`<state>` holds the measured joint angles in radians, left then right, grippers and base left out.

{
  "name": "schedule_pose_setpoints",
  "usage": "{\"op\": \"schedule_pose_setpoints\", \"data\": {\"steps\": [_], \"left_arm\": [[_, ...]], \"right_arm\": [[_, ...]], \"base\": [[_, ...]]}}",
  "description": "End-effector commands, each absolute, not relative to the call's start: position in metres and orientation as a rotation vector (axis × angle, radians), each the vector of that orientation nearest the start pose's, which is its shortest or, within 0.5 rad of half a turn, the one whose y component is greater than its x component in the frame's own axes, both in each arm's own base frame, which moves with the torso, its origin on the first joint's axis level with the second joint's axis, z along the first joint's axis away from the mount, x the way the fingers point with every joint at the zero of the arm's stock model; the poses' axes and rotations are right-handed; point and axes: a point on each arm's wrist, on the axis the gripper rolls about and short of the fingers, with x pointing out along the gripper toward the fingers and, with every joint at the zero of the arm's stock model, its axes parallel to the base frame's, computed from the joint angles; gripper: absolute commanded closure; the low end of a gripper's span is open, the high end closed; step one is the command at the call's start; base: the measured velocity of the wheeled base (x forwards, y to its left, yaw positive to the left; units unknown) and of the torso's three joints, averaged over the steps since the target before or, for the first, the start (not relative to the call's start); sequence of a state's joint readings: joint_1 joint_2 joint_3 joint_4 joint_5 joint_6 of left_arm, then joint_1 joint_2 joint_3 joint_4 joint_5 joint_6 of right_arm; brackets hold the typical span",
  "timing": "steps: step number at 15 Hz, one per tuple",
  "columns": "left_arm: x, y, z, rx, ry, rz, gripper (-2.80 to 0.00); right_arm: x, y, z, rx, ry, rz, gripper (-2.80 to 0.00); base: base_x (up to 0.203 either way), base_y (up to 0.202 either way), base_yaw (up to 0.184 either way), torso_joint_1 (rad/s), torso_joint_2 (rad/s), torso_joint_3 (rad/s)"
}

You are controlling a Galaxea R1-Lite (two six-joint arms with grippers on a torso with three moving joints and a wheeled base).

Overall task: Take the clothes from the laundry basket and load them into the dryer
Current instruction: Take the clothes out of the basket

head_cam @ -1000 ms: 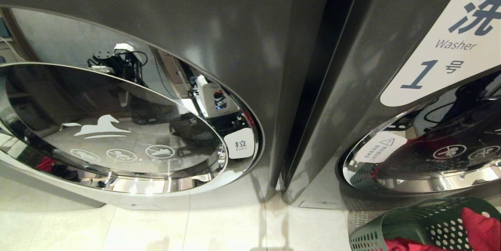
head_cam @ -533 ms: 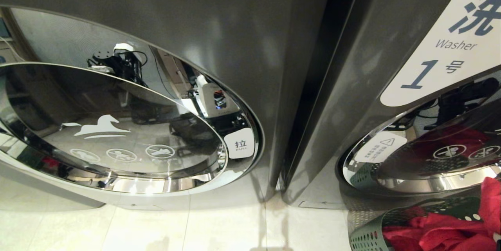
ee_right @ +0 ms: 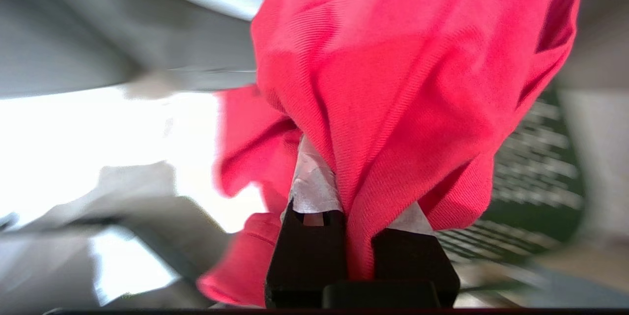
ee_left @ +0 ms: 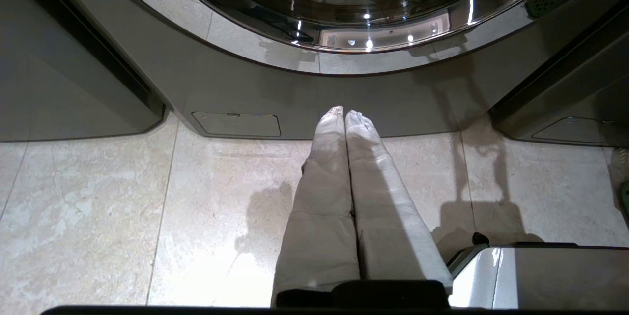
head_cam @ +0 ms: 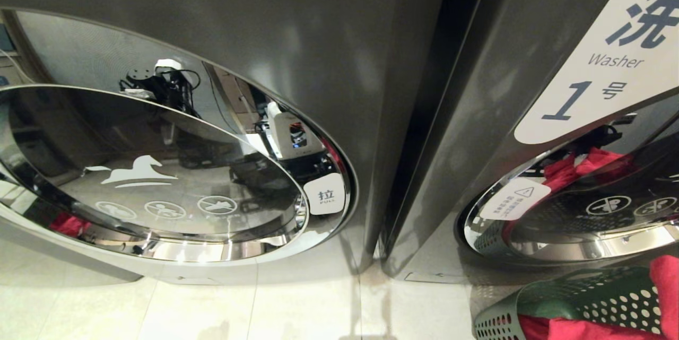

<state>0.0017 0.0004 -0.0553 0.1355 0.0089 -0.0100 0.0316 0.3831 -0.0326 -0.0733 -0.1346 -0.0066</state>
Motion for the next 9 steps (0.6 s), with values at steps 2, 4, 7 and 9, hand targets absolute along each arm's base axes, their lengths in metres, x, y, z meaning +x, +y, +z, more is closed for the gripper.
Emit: {"op": "schedule_pose_setpoints", "data": {"steps": [2, 4, 7, 9], "left_arm": [[-0.028, 0.0, 0.077, -0.011, 0.081, 0.011, 0.0], [-0.028, 0.0, 0.077, -0.011, 0.081, 0.012, 0.0], [-0.028, 0.0, 0.077, -0.011, 0.08, 0.013, 0.0], [-0.028, 0.0, 0.077, -0.01, 0.078, 0.011, 0.0]], "right_arm": [[-0.003, 0.0, 0.08, -0.072, 0.272, 0.099, 0.0], [-0.007, 0.001, 0.079, -0.118, 0.229, 0.097, 0.0], [-0.02, 0.001, 0.077, -0.132, 0.069, 0.076, 0.0], [-0.024, 0.001, 0.075, -0.13, -0.003, 0.061, 0.0]], "base": [[0.0, 0.0, 0.0, 0.0, 0.0, 0.0], [0.0, 0.0, 0.0, 0.0, 0.0, 0.0], [0.0, 0.0, 0.0, 0.0, 0.0, 0.0], [0.0, 0.0, 0.0, 0.0, 0.0, 0.0]]}}
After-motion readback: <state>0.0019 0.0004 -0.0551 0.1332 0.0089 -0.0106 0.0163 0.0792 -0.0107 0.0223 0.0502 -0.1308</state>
